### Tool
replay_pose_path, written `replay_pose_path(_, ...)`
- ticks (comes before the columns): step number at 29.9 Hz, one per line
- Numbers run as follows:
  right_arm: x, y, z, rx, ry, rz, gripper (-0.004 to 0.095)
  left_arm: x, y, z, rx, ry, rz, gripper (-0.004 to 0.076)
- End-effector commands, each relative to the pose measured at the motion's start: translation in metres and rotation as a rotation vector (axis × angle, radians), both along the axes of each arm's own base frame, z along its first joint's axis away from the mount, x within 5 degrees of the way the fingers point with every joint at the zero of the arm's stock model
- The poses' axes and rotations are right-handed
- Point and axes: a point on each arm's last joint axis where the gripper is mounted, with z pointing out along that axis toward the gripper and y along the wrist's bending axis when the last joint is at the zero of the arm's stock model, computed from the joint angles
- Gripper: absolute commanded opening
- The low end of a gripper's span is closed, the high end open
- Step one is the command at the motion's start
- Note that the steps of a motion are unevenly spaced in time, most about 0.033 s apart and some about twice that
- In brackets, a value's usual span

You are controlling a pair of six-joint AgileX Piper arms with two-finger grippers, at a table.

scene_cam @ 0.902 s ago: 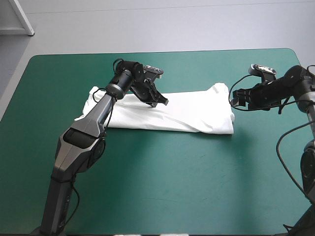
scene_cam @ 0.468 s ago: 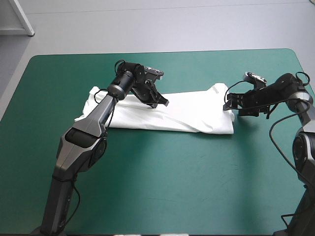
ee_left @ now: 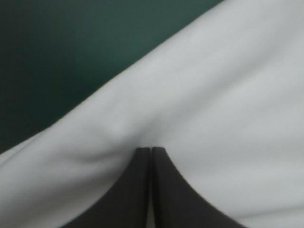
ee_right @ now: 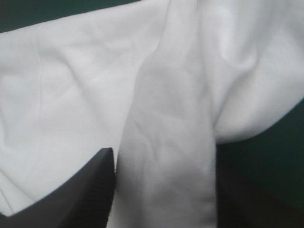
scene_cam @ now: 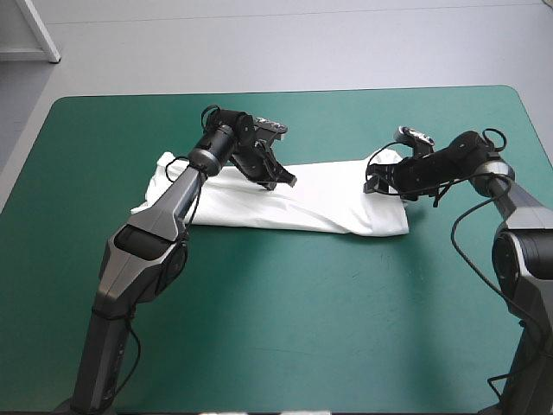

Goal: Fold the cloth

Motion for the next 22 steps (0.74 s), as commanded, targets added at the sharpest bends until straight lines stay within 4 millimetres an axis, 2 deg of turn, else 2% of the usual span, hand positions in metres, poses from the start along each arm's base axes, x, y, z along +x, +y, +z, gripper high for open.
replay_pose_path(1, -0.001, 0.008, 0.014, -0.011, -0.042, 0.004, 0.0317, -0.007, -0.003, 0.025, -0.035, -0.028, -0.005, 0.0019)
replay_pose_path(5, 0.001, 0.007, 0.014, -0.018, -0.059, -0.013, -0.0022, -0.006, -0.003, 0.025, -0.038, -0.033, -0.003, 0.0019)
replay_pose_path(8, 0.003, 0.006, 0.020, -0.022, -0.080, -0.017, -0.0010, -0.006, -0.003, 0.026, -0.039, -0.035, -0.003, 0.0019)
replay_pose_path(11, 0.004, 0.006, 0.036, -0.016, -0.114, -0.025, -0.0009, -0.006, -0.003, 0.026, -0.039, -0.035, -0.003, 0.0019)
replay_pose_path(17, 0.004, 0.011, 0.091, 0.036, -0.201, -0.012, -0.0010, -0.006, -0.003, 0.026, -0.040, -0.032, 0.004, 0.0019)
replay_pose_path(22, 0.000, 0.031, 0.135, 0.079, -0.254, 0.059, -0.0010, -0.006, -0.003, 0.026, -0.040, -0.034, 0.000, 0.0019)
